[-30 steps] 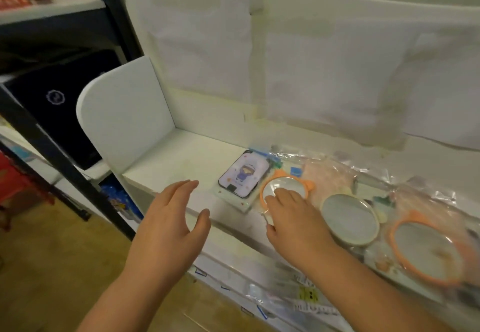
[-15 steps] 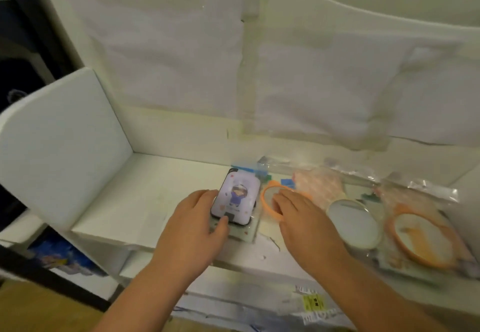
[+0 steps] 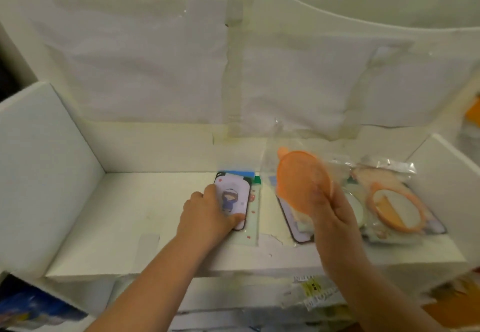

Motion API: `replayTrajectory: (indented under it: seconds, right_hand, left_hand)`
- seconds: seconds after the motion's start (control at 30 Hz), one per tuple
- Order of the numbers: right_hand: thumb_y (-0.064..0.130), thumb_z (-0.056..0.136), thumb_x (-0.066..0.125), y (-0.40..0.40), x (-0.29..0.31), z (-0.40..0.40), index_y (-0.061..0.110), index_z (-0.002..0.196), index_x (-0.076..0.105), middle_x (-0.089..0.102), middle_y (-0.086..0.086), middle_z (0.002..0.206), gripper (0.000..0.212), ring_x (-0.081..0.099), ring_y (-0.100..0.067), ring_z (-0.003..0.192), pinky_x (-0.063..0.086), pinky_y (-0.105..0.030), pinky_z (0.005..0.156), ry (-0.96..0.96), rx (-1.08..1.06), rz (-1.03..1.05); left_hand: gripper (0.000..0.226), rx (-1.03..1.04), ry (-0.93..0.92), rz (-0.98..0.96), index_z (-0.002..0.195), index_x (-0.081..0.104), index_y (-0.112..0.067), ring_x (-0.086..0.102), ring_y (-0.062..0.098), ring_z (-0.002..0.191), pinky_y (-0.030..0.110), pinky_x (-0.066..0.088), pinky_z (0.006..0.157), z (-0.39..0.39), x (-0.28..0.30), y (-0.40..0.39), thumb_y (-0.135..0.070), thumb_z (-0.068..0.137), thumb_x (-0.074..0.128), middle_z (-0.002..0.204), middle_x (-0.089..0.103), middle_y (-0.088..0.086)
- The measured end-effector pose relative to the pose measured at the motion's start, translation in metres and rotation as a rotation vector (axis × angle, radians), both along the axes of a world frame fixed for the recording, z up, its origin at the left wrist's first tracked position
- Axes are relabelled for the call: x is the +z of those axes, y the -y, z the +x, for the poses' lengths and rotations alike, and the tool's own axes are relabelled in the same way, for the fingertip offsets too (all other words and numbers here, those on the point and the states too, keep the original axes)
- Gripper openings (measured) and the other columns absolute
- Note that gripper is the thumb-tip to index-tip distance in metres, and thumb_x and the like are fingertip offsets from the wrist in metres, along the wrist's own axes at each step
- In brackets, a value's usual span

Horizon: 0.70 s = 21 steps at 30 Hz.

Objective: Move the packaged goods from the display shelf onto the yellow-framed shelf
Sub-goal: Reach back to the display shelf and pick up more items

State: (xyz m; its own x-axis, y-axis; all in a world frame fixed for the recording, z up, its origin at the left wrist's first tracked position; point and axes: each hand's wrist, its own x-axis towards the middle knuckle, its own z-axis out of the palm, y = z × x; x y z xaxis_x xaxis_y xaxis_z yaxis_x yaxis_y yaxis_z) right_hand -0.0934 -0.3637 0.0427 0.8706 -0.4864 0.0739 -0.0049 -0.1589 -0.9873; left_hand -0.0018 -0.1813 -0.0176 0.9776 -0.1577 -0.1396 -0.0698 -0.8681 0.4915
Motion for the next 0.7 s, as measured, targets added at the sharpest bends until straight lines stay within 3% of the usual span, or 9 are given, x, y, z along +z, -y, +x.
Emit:
replayTrajectory:
  seconds: [0.07,0.13,0.2,0.3,0.43,0.5,0.6,0.7]
  right_hand:
    - [0.034,0.093,0.048,0.000,-0.007,-0.001,0.003,0.129,0.048,0.058,-0.015,0.121,0.047,0.056,-0.029,0.108,0.036,-0.021,0.081,-0.064,0.042,0.119]
    - [0.031,0.096,0.045,0.004,-0.006,-0.011,-0.003,0.135,0.046,0.057,-0.022,0.129,0.052,0.054,-0.041,0.120,0.042,-0.013,0.082,-0.027,0.013,0.319]
    - [0.021,0.103,0.050,0.002,-0.011,-0.031,0.010,0.133,0.054,0.066,-0.008,0.125,0.033,0.064,-0.030,0.114,0.052,-0.016,0.073,-0.031,-0.122,0.502]
    - [0.021,0.101,0.050,0.006,-0.018,-0.051,0.014,0.129,0.057,0.069,-0.010,0.122,0.029,0.070,-0.024,0.102,0.055,-0.029,0.071,-0.019,-0.188,0.731]
    - [0.012,0.099,0.052,0.009,-0.008,-0.061,0.012,0.131,0.054,0.068,-0.012,0.121,0.032,0.068,-0.028,0.105,0.054,-0.038,0.080,-0.007,-0.287,0.814]
    - [0.010,0.097,0.053,0.012,-0.004,-0.070,0.017,0.129,0.053,0.066,-0.010,0.121,0.033,0.067,-0.030,0.107,0.054,-0.042,0.083,0.016,-0.277,0.863]
    - [0.011,0.097,0.053,0.023,0.001,-0.081,0.025,0.135,0.050,0.063,-0.011,0.129,0.041,0.064,-0.034,0.112,0.052,-0.049,0.092,0.077,-0.259,0.942]
    - [0.013,0.097,0.053,0.032,0.012,-0.097,0.030,0.128,0.050,0.064,-0.012,0.127,0.035,0.065,-0.034,0.113,0.047,-0.053,0.102,0.132,-0.218,0.963]
  left_hand:
    - [0.092,0.079,-0.113,-0.190,0.140,0.037,-0.017,0.059,0.030,0.110,0.037,0.048,0.088,0.008,0.004,-0.007,-0.050,0.065,0.081,0.124,0.057,0.008]
    - [0.076,0.137,-0.187,-0.344,0.134,0.041,-0.011,0.064,0.026,0.098,0.034,0.050,0.076,0.015,0.008,-0.014,-0.036,0.074,0.080,0.114,0.060,0.005]
    - [0.045,0.145,-0.197,-0.433,0.118,0.055,-0.011,0.065,0.021,0.086,0.033,0.052,0.069,0.020,0.011,-0.021,-0.031,0.082,0.074,0.105,0.067,0.004]
    - [0.023,0.149,-0.200,-0.553,0.102,0.063,-0.017,0.067,0.022,0.084,0.035,0.052,0.066,0.016,0.017,-0.029,-0.029,0.084,0.071,0.097,0.071,0.005]
    - [0.021,0.206,-0.287,-0.787,0.101,0.064,-0.015,0.072,0.032,0.089,0.056,0.056,0.086,0.003,0.021,-0.034,-0.024,0.083,0.070,0.095,0.077,0.009]
    - [0.014,0.233,-0.359,-0.928,0.105,0.064,-0.011,0.072,0.035,0.093,0.054,0.054,0.089,-0.008,0.025,-0.031,-0.011,0.090,0.063,0.098,0.077,0.012]
    - [0.022,0.208,-0.435,-1.069,0.113,0.065,-0.008,0.072,0.037,0.094,0.051,0.053,0.091,-0.028,0.042,-0.016,-0.004,0.093,0.057,0.103,0.077,0.015]
    - [0.027,0.171,-0.463,-1.157,0.118,0.064,-0.005,0.071,0.037,0.095,0.044,0.055,0.083,-0.047,0.060,0.004,-0.001,0.094,0.054,0.106,0.076,0.018]
